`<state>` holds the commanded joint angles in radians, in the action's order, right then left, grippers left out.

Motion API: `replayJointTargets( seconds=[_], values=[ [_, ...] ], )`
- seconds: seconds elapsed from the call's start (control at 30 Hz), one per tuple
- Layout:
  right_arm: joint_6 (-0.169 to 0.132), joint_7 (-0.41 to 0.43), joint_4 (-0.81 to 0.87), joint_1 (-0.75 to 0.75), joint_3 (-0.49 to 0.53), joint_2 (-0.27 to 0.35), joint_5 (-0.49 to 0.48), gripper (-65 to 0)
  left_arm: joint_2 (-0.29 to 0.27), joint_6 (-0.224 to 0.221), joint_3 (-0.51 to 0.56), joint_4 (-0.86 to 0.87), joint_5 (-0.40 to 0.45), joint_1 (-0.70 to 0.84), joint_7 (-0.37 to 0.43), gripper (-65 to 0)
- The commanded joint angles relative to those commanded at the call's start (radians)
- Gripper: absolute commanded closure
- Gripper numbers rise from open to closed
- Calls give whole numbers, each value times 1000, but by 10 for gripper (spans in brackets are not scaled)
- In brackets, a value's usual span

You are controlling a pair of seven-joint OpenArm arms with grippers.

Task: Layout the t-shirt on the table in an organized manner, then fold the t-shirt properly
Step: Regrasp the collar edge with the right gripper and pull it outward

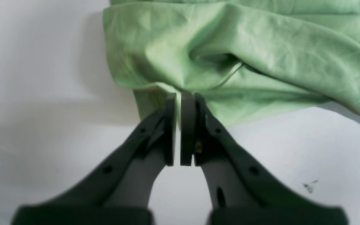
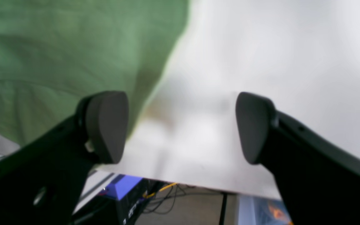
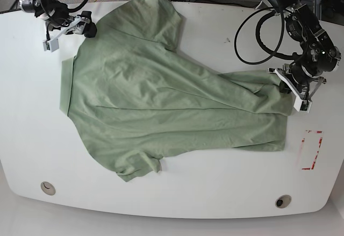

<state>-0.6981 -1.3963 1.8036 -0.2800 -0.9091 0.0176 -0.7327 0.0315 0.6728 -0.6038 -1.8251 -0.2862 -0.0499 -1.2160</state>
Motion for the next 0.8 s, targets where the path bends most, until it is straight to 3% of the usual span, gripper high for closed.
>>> replayJointTargets(
  seconds=[0.4,0.8],
  values=[
    [0,0,-132,11,32,-26,0,-510,40,2,0,-20,-2,-2,0,-4],
    [0,0,-138,6,78,-32,0,-510,51,3,0,-20,-2,-2,0,-4]
  ],
)
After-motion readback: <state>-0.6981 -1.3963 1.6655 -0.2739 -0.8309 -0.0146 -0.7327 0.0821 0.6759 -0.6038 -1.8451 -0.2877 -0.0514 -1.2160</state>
